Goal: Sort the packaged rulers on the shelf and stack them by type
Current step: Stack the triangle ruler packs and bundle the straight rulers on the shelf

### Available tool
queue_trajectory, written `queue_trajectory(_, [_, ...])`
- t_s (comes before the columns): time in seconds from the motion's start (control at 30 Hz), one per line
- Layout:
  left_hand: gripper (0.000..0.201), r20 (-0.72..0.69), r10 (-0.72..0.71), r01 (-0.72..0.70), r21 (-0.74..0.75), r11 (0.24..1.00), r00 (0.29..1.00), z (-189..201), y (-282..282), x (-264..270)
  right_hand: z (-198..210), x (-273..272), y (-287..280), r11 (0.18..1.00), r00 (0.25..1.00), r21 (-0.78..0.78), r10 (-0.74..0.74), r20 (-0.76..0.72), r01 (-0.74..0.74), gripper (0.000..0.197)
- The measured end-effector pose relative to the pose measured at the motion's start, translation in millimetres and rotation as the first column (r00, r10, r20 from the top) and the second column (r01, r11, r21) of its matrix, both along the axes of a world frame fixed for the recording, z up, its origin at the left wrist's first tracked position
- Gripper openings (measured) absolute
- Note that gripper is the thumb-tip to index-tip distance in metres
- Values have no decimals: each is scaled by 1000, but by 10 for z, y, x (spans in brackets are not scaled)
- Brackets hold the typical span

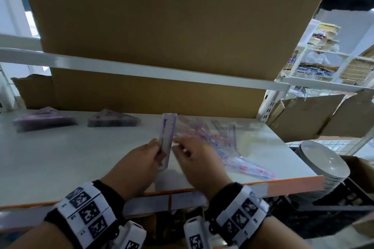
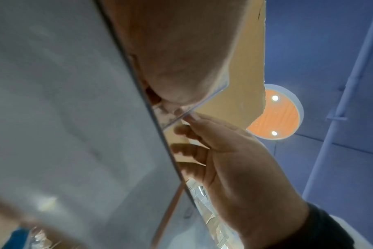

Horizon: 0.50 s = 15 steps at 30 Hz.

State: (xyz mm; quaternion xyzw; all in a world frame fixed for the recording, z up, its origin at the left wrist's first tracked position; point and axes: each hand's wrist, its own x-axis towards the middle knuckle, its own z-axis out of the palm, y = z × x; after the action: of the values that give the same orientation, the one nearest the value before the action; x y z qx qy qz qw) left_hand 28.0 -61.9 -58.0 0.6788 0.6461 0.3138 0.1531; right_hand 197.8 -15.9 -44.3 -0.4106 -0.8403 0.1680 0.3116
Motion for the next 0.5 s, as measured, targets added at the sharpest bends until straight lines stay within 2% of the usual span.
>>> queue_trajectory(0.1, [17, 28, -3, 5, -51, 999, 1000, 20, 87, 101, 356, 407, 447, 931, 973, -344, -180, -144, 122, 13])
queue_trajectory(0.2, [22, 130, 34, -27, -51, 998, 991, 1, 130, 147, 634, 883, 1063, 783, 923, -543, -384, -36, 304, 20])
queue_trajectory(0.27, [24, 181, 62, -50, -75, 996, 982, -18, 133, 125, 668, 1111, 1389, 696, 884, -570, -449, 128, 437, 29])
queue_trajectory(0.33, [22, 254, 69, -38, -122, 992, 965, -27, 140, 103, 580, 1231, 1607, 635, 851, -574, -455, 262, 517, 34])
queue_trajectory(0.43, [19, 403, 105, -29, -189, 982, 909, -39, 159, 96, 433, 1264, 1758, 560, 822, -605, -431, 372, 567, 41])
queue_trajectory(0.5, [19, 418, 114, -34, -194, 980, 901, -45, 161, 97, 377, 1226, 1807, 535, 816, -616, -380, 437, 578, 46])
